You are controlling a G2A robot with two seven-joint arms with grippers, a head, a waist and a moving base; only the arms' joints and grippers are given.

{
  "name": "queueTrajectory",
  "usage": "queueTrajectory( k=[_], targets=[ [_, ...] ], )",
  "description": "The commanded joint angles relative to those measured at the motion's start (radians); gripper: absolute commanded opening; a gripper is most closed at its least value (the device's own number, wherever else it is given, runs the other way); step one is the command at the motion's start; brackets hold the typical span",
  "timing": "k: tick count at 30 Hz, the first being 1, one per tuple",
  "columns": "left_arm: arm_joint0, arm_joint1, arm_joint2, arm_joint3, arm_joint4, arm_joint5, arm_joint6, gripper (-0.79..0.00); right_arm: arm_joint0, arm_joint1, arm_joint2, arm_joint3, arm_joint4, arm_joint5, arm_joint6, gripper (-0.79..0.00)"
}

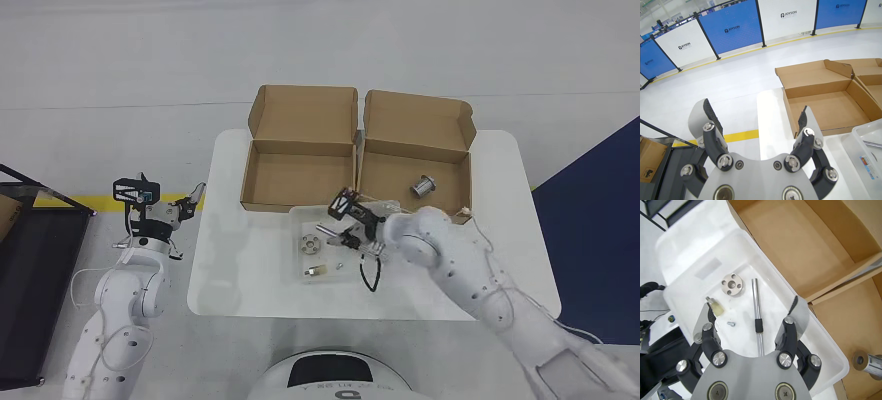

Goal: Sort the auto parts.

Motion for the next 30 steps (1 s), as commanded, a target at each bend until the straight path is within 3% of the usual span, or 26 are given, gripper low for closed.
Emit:
queueTrajectory(
  k=[1, 6, 15, 30],
  targets=[
    [0.000, 0.000, 0.000, 0.000, 0.000, 0.000, 0.000, 0.000, -0.006, -0.005, -0.018, 0.000, -0.060, 0.056, 0.023, -0.422],
    [0.000, 0.000, 0.000, 0.000, 0.000, 0.000, 0.000, 0.000, -0.009, -0.020, -0.060, 0.005, -0.147, 0.153, 0.104, -0.434],
    [0.000, 0.000, 0.000, 0.000, 0.000, 0.000, 0.000, 0.000, 0.006, -0.041, -0.083, 0.041, -0.160, 0.154, 0.194, -0.468],
    [0.000, 0.000, 0.000, 0.000, 0.000, 0.000, 0.000, 0.000, 0.078, -0.102, -0.163, 0.118, -0.200, 0.142, 0.296, -0.600]
  ],
)
